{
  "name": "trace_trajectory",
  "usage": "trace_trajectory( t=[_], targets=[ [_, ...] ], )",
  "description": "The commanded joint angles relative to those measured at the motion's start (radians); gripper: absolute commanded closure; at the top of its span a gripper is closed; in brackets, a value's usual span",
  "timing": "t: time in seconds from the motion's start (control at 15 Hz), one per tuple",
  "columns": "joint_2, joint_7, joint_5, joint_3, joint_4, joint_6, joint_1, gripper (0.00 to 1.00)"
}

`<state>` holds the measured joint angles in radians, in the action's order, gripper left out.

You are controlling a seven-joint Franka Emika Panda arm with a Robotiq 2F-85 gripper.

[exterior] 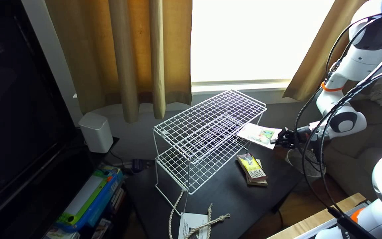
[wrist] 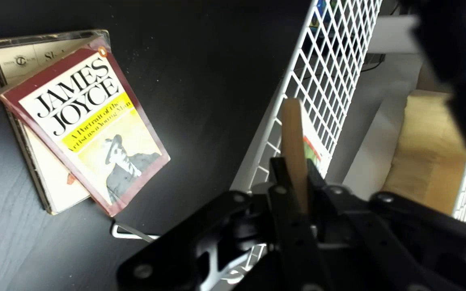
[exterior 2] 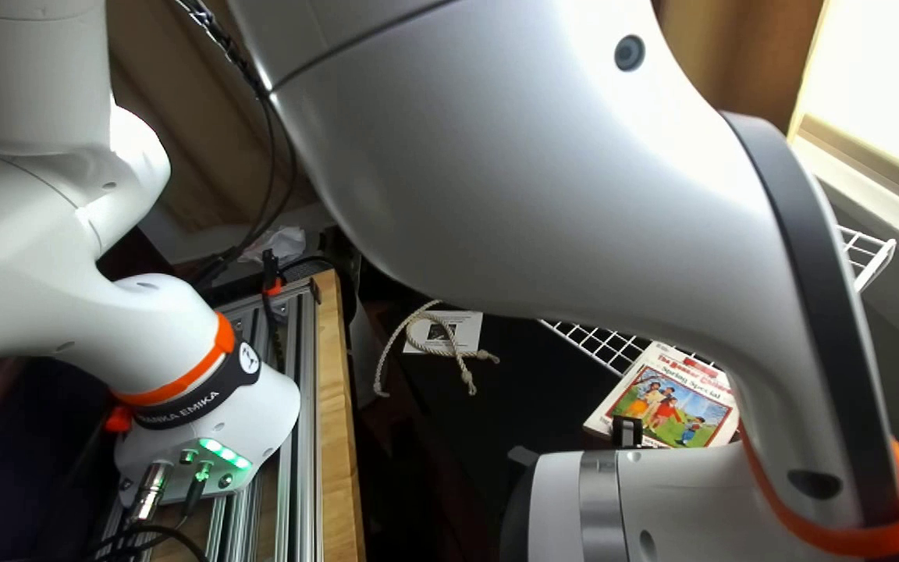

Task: Move the book from the bottom shelf to the top shelf

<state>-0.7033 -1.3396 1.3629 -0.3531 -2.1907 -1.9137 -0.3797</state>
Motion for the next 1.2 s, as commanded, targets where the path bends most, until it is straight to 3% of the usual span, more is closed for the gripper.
trace_trajectory(
  t=[0.0, 1.13],
  targets=[
    [0.057, -0.054, -0.037, -0.001, -0.045, 0.05, -0.031, 0.97],
    [0.233, -0.1, -0.322, -0.059, -0.26, 0.076, -0.069, 0.97]
  ],
)
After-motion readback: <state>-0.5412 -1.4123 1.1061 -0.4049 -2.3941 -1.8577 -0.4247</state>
